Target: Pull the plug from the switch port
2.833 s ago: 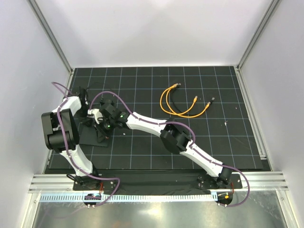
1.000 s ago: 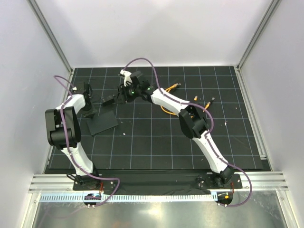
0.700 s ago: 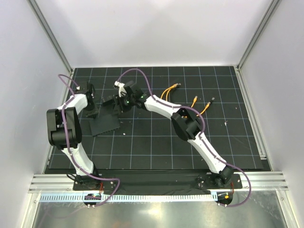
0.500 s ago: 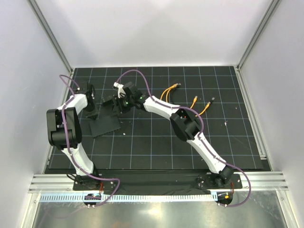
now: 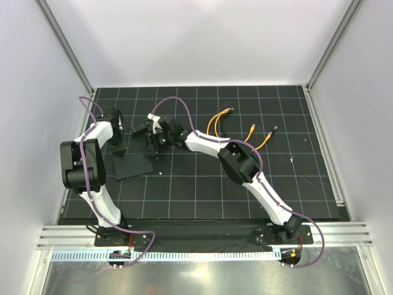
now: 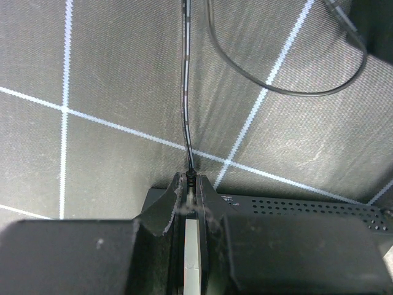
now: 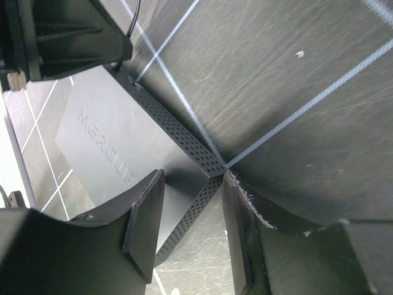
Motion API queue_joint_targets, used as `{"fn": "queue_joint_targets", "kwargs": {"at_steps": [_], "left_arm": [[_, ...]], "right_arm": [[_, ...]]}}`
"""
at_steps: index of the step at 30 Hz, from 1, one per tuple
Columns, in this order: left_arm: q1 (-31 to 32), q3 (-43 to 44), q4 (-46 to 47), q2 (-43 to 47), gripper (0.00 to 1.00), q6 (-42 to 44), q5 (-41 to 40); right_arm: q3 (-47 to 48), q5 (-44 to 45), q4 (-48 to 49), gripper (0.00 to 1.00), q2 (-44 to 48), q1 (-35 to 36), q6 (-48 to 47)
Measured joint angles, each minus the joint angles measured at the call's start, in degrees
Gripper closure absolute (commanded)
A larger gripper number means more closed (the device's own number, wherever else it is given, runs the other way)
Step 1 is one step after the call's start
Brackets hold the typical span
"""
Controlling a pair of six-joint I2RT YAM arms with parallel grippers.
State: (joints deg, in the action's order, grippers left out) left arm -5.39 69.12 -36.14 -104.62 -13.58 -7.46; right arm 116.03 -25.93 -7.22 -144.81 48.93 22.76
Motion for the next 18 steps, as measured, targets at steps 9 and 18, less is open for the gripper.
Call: {"fn": "queue_joint_targets", "kwargs": {"at_steps": [9, 18], "left_arm": [[-0.5, 0.4, -2.0, 0.0, 1.00, 2.6, -2.9], [-1.0, 1.2, -2.4, 0.0, 1.00, 3.6, -3.3]], "right_arm": [[-4.1, 1.2, 1.6, 0.55, 2.5, 3.4, 0.3], [-8.2, 1.3, 3.0, 0.45, 4.8, 6.9, -1.5]]}}
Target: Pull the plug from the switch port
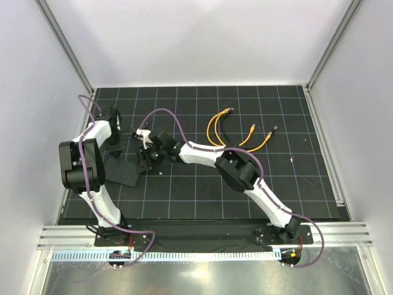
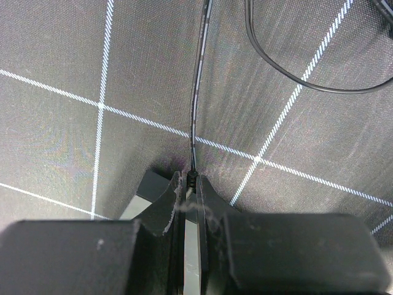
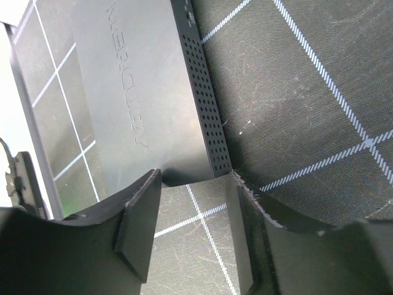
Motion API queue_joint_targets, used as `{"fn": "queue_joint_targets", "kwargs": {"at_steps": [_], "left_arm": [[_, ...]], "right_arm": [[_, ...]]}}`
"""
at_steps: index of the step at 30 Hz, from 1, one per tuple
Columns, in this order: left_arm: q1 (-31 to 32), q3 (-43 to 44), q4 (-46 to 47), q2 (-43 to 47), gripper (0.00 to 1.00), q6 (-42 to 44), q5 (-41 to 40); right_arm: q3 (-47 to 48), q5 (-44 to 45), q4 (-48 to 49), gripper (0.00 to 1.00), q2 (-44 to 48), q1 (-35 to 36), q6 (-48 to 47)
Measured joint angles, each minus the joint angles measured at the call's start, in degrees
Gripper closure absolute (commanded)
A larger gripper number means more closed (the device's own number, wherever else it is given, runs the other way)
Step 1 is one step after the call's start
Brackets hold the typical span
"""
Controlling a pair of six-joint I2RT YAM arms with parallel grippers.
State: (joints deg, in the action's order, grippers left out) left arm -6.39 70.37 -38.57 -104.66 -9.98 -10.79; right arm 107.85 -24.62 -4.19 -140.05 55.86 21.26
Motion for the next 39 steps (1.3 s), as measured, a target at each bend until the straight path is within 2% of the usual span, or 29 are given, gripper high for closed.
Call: {"fn": "queue_joint_targets", "kwargs": {"at_steps": [7, 12, 18, 26, 29, 31, 36, 39], "left_arm": [[0.0, 0.0, 0.0, -0.5, 1.00, 0.0, 0.4], [0.0, 0.0, -0.1, -0.5, 1.00, -0.3, 0.4], [0.0, 0.0, -0.4, -0.7, 1.00, -0.9, 0.3], [0.1, 0.2, -0.7, -1.1, 0.84, -1.6, -0.2], [0.1, 0.2, -0.8, -1.1, 0.83, -1.8, -0.2], [0.1, 0.2, -0.8, -1.1, 0.83, -1.8, -0.2], [0.1, 0.3, -0.8, -1.1, 0.99, -1.6, -0.1], [0.1, 0.4, -1.1, -1.3, 1.00, -1.5, -0.1]], "right_arm": [[3.0, 1.0, -5.1, 0.38, 0.2, -0.8, -5.6], [11.2, -1.4, -8.8, 0.35, -2.1, -2.4, -9.0], [17.9, -5.5, -8.3, 0.33, -7.4, -3.3, -9.3], [21.1, -10.6, -7.8, 0.36, -11.9, -3.0, -8.6], [22.7, -12.5, -7.4, 0.37, -13.2, -3.0, -7.6], [24.1, -13.8, -7.0, 0.38, -14.3, -3.0, -7.0], [26.9, -15.7, -7.0, 0.41, -16.3, -3.0, -6.0], [28.0, -16.7, -6.9, 0.43, -17.1, -3.0, -5.9]]}}
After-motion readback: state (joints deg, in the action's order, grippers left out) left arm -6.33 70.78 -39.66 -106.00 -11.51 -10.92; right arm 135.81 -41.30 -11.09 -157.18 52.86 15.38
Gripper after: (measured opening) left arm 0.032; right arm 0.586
